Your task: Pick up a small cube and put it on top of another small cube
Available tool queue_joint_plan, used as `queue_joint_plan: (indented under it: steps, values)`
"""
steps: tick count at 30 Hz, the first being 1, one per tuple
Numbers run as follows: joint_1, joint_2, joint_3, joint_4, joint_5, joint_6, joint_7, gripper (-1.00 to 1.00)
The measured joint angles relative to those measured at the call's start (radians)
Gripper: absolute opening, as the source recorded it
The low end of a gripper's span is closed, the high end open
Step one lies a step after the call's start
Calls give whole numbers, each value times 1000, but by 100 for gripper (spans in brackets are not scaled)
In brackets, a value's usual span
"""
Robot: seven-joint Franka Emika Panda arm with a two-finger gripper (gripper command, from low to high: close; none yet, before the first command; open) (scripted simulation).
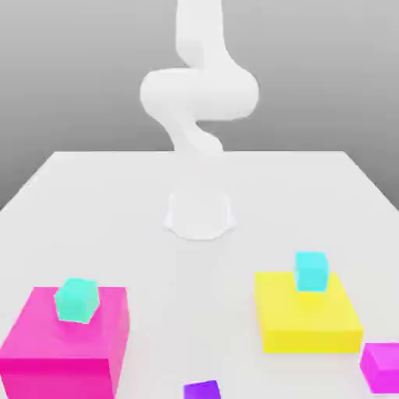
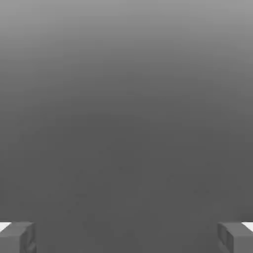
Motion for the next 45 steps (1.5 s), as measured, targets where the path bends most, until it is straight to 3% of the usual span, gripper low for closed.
queue_joint_plan:
  steps: [28,32,33,40,45]
  values:
    - [44,1020,-33,-10,28,319,-200,0]
    - [39,1165,-25,13,31,417,-209,0]
    - [36,1201,-23,21,33,445,-211,-100]
    - [36,1210,-22,22,33,451,-211,-100]
    - [36,1055,-38,-14,29,332,-193,-100]
